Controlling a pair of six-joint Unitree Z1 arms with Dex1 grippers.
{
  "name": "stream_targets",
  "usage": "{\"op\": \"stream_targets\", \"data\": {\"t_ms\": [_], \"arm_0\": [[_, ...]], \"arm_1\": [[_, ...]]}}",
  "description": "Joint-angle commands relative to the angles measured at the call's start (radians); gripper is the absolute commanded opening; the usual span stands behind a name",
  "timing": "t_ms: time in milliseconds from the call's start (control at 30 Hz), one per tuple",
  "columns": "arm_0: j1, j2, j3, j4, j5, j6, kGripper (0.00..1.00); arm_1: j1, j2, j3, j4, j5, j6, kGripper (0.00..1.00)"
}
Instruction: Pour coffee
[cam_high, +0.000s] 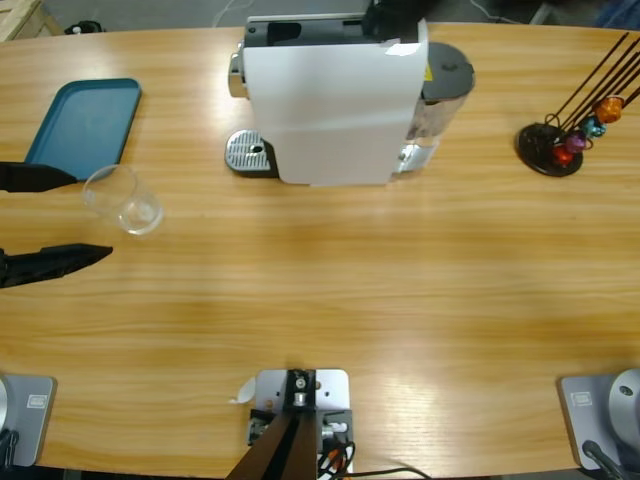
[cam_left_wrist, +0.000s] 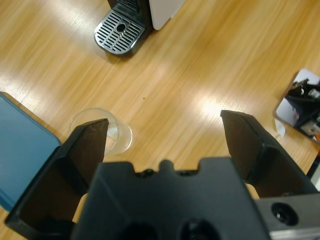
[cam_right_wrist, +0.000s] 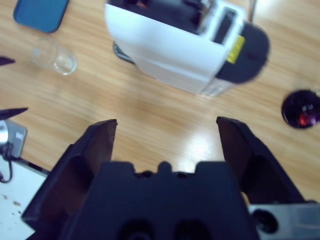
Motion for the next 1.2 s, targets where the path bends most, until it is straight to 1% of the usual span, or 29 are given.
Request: {"op": "stream_targets", "data": {"t_ms": [33, 67, 100, 200, 233, 267, 300, 367, 433, 500, 533, 567, 600, 633, 667, 733, 800, 900, 1067, 1200], "arm_0": [[-0.050, -0.020, -0.042, 0.077, 0.015, 0.023, 0.973], [-0.050, -0.022, -0.047, 0.079, 0.018, 0.019, 0.973], [-0.050, -0.025, -0.052, 0.082, 0.019, 0.014, 0.973], [-0.049, -0.022, -0.073, 0.103, 0.017, 0.004, 0.973], [-0.049, -0.022, -0.082, 0.114, 0.018, 0.004, 0.974], [-0.050, -0.023, -0.087, 0.121, 0.018, 0.004, 0.983], [-0.050, -0.026, -0.083, 0.121, 0.017, 0.002, 0.996], [-0.050, -0.023, -0.065, 0.122, 0.017, 0.001, 1.000], [-0.049, -0.029, -0.061, 0.129, 0.014, 0.000, 1.000], [-0.049, -0.037, -0.064, 0.140, 0.014, 0.001, 1.000], [-0.050, -0.040, -0.065, 0.143, 0.014, 0.003, 1.000], [-0.049, -0.040, -0.067, 0.145, 0.014, 0.005, 0.997], [-0.050, -0.038, -0.070, 0.145, 0.014, 0.005, 0.996], [-0.050, -0.035, -0.073, 0.145, 0.014, 0.004, 0.996], [-0.050, -0.031, -0.077, 0.145, 0.013, 0.004, 0.996], [-0.050, -0.027, -0.081, 0.145, 0.013, 0.004, 0.996], [-0.050, -0.030, -0.075, 0.145, 0.013, 0.004, 0.996], [-0.050, -0.029, -0.055, 0.143, 0.014, 0.004, 0.996], [-0.050, -0.016, -0.045, 0.149, 0.033, 0.014, 1.000], [-0.050, -0.015, -0.052, 0.148, 0.033, 0.011, 1.000]], "arm_1": [[-0.109, -0.422, 0.616, -0.436, -0.051, 0.202, 0.892], [-0.159, -0.466, 0.697, -0.537, -0.041, 0.189, 0.937], [-0.231, -0.505, 0.787, -0.674, -0.022, 0.166, 0.989], [-0.395, -0.507, 0.898, -0.917, 0.017, 0.144, 1.000], [-0.417, -0.480, 0.901, -0.969, 0.027, 0.113, 1.000], [-0.420, -0.434, 0.878, -0.985, 0.026, 0.061, 1.000], [-0.420, -0.371, 0.854, -0.965, 0.024, 0.016, 1.000], [-0.418, -0.254, 0.777, -0.887, 0.018, 0.002, 1.000], [-0.417, -0.196, 0.726, -0.863, -0.036, -0.004, 0.978], [-0.417, -0.171, 0.697, -0.846, -0.053, -0.009, 0.724], [-0.417, -0.158, 0.682, -0.848, -0.053, -0.012, 0.650], [-0.417, -0.147, 0.671, -0.854, -0.053, -0.012, 0.625], [-0.417, -0.135, 0.658, -0.864, -0.054, -0.010, 0.436], [-0.417, -0.126, 0.654, -0.888, -0.058, -0.011, 0.067], [-0.417, -0.121, 0.651, -0.903, -0.064, -0.011, 0.000], [-0.417, -0.106, 0.637, -0.903, -0.055, -0.005, 0.000], [-0.404, -0.094, 0.624, -0.916, -0.022, 0.009, 0.000], [-0.388, -0.089, 0.611, -0.977, 0.001, 0.010, 0.000], [-0.381, -0.033, 0.531, -0.976, 0.025, 0.034, 0.000], [-0.320, 0.001, 0.492, -0.965, 0.043, 0.074, 0.000]]}}
